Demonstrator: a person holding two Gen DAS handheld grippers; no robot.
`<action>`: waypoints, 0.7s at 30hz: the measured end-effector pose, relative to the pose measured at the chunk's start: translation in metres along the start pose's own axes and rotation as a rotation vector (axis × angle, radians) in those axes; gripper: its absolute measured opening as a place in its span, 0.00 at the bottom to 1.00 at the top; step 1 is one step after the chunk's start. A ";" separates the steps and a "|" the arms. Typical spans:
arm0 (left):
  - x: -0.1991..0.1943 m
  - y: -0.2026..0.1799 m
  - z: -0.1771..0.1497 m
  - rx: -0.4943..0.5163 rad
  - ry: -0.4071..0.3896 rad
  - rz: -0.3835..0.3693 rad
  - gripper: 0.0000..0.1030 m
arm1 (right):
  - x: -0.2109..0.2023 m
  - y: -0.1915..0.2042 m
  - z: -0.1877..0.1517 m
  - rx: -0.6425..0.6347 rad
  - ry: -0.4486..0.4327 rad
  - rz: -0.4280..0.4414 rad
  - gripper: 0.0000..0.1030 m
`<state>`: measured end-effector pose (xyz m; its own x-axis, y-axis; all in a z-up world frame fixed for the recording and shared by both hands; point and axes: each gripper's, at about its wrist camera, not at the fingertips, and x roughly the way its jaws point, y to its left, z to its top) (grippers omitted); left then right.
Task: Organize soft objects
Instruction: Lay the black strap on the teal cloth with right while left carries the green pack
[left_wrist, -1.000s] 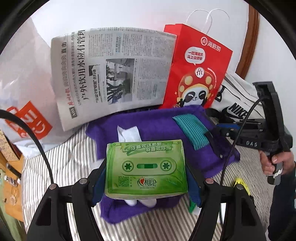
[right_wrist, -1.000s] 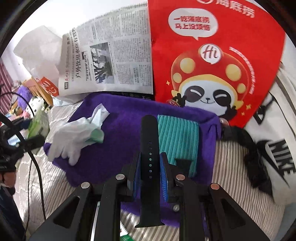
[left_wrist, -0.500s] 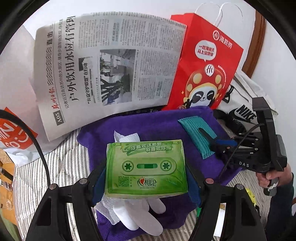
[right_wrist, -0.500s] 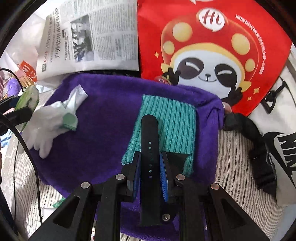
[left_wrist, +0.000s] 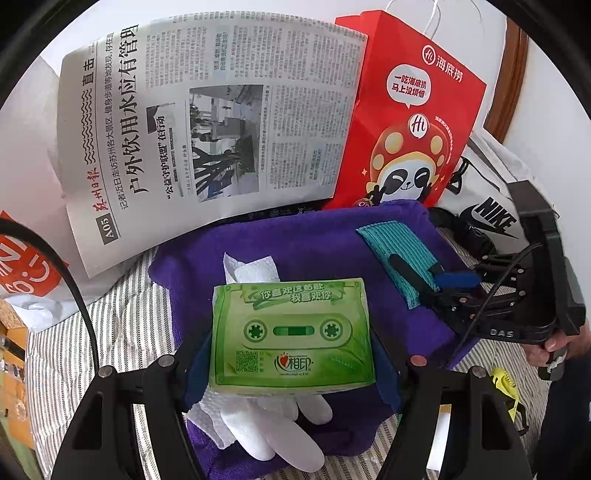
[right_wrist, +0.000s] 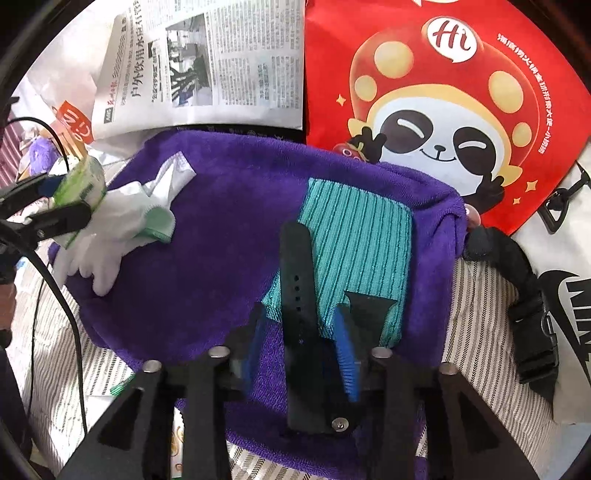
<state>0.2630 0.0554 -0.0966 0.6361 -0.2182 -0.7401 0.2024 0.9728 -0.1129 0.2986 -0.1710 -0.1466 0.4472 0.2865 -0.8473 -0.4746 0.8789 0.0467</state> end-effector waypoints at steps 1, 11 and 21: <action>0.001 0.000 0.000 0.001 0.002 0.003 0.69 | -0.003 -0.001 0.000 -0.001 -0.009 0.003 0.45; 0.002 -0.009 0.002 0.028 -0.002 0.027 0.69 | -0.047 -0.025 0.002 0.066 -0.091 -0.028 0.46; 0.044 -0.022 0.027 0.023 0.055 0.039 0.69 | -0.070 -0.046 0.000 0.109 -0.137 -0.040 0.47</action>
<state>0.3068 0.0223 -0.1088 0.6020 -0.1747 -0.7791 0.1955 0.9783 -0.0684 0.2887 -0.2313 -0.0894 0.5667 0.2931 -0.7700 -0.3724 0.9248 0.0779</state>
